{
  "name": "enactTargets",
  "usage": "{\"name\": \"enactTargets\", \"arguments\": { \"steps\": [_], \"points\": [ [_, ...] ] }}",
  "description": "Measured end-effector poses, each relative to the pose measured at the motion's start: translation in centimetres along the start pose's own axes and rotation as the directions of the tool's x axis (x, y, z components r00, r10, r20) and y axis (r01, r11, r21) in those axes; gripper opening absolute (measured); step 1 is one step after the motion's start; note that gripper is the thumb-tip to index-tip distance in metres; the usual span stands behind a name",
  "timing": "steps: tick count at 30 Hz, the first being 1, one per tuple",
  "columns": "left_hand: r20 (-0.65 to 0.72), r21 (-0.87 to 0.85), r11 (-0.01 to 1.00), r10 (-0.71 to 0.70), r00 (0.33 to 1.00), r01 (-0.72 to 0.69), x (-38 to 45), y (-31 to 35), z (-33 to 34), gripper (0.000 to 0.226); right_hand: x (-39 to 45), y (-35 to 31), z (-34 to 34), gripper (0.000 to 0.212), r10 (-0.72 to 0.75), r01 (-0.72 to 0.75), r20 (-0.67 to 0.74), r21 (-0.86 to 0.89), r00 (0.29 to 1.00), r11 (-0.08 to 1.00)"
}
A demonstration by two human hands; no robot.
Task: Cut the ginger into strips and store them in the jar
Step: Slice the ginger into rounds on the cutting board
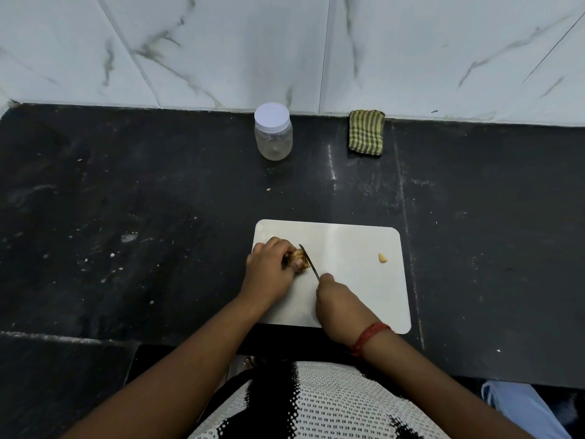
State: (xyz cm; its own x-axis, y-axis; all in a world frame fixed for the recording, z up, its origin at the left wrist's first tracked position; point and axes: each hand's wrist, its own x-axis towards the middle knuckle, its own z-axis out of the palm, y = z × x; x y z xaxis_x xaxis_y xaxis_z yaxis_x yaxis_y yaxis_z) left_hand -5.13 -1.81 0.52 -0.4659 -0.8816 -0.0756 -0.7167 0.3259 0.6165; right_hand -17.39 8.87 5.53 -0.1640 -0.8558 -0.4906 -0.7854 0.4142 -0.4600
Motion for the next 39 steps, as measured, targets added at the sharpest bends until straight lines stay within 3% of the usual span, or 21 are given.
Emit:
{"name": "enactTargets", "arguments": {
  "steps": [12, 20, 28, 34, 39],
  "points": [
    [-0.002, -0.015, 0.999, -0.05, 0.999, 0.05, 0.2, 0.2, 0.4, 0.011, 1.0, -0.8, -1.0, 0.023, 0.119, -0.119, 0.005, -0.028, 0.993, 0.993],
    [-0.008, -0.058, 0.998, -0.032, 0.999, 0.031, -0.4, 0.1, 0.3, 0.012, 2.6, -0.6, -1.1, 0.034, 0.154, -0.153, 0.005, -0.087, 0.988, 0.984],
    [0.001, -0.061, 0.997, -0.052, 0.999, 0.052, -0.6, -0.2, 0.1, 0.015, -0.8, 2.4, 0.1, 0.034, 0.029, -0.04, -0.097, -0.121, 0.995, 0.992],
    [0.017, -0.053, 0.998, -0.045, 0.999, 0.046, -0.5, 0.0, -0.1, 0.015, -0.5, 3.4, 0.3, 0.031, 0.086, -0.096, -0.138, -0.064, 0.987, 0.993],
    [0.032, -0.06, 0.998, -0.021, 0.999, 0.023, -0.6, -0.3, -0.3, 0.015, -0.5, 5.4, -0.2, 0.028, 0.23, -0.235, -0.137, -0.016, 0.964, 0.972]
  ]
}}
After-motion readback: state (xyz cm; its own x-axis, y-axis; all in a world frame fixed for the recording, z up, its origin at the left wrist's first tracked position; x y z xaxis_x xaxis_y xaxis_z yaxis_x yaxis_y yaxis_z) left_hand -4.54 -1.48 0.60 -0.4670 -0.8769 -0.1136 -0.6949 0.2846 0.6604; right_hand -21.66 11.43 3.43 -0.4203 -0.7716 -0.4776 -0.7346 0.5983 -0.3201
